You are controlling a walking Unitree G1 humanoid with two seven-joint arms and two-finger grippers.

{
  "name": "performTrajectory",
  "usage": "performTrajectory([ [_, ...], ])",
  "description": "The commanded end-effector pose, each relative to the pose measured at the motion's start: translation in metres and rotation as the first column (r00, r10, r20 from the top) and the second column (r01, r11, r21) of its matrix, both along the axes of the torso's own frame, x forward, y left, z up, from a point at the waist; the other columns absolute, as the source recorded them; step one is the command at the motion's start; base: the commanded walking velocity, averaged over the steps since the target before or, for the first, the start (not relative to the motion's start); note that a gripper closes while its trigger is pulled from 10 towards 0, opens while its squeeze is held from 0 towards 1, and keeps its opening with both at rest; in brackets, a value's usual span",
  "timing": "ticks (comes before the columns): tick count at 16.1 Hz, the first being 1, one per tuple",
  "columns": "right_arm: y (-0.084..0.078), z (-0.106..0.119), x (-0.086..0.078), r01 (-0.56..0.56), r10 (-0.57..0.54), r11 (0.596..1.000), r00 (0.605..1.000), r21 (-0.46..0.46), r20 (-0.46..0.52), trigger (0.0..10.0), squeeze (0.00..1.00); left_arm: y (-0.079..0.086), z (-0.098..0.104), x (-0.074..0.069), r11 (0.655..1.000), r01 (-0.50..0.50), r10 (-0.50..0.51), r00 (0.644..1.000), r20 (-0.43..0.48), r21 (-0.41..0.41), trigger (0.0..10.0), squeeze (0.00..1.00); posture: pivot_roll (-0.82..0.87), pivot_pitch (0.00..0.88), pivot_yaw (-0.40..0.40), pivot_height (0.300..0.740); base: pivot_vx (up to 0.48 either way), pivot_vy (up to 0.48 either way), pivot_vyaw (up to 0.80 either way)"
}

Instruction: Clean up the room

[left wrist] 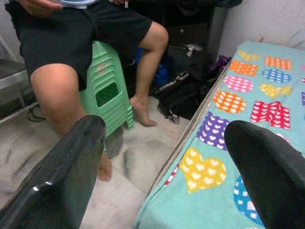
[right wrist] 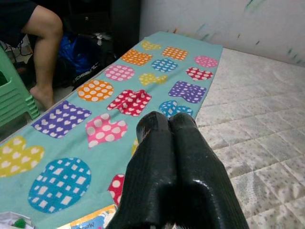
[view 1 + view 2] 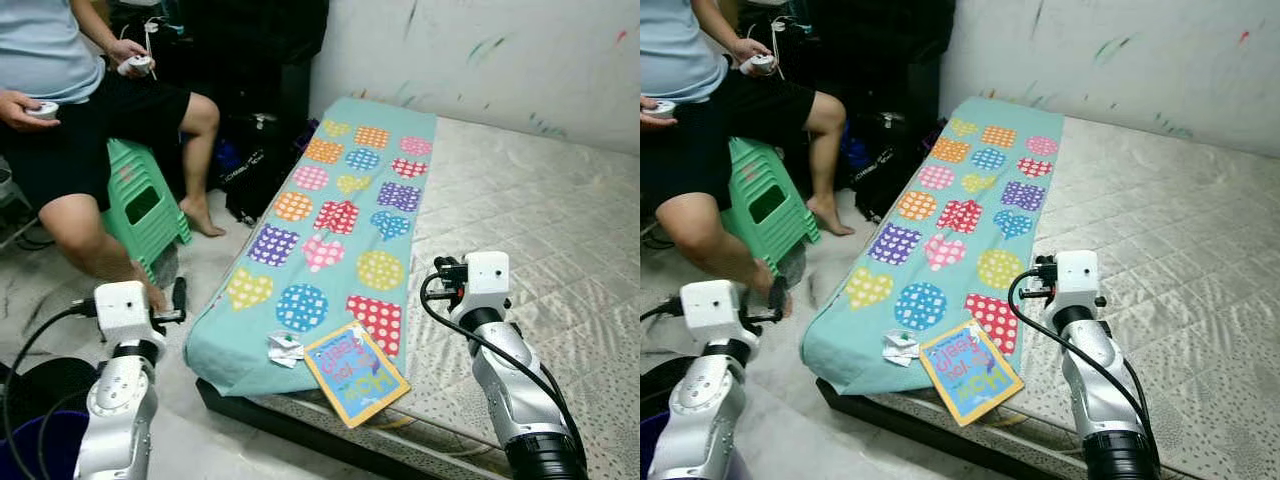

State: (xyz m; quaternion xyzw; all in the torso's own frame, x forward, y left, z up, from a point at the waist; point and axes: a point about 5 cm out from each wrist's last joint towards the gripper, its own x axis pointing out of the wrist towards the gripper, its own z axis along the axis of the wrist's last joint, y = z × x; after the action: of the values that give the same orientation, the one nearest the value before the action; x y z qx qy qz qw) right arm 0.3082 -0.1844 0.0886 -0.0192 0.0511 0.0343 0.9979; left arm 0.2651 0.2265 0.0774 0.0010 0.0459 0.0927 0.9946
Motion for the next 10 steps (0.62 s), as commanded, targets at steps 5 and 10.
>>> performTrajectory([
  [5, 0.001, -0.003, -0.001, 0.01, -0.01, 1.0, 1.0, 0.013, -0.01, 10.0, 0.0, -0.014, -0.002, 0.002, 0.999, 0.041, -0.041, 0.999, -0.005, -0.026, 10.0, 0.0, -0.13, 0.0, -0.016, 0.74, 0.0, 0.0, -0.76],
  [10, 0.001, -0.005, 0.0, 0.011, -0.011, 1.0, 1.0, 0.015, -0.014, 10.0, 0.0, -0.025, -0.002, 0.003, 0.991, 0.062, -0.063, 0.998, -0.003, -0.118, 10.0, 0.0, -0.13, 0.0, -0.015, 0.74, 0.0, 0.0, -0.8],
])
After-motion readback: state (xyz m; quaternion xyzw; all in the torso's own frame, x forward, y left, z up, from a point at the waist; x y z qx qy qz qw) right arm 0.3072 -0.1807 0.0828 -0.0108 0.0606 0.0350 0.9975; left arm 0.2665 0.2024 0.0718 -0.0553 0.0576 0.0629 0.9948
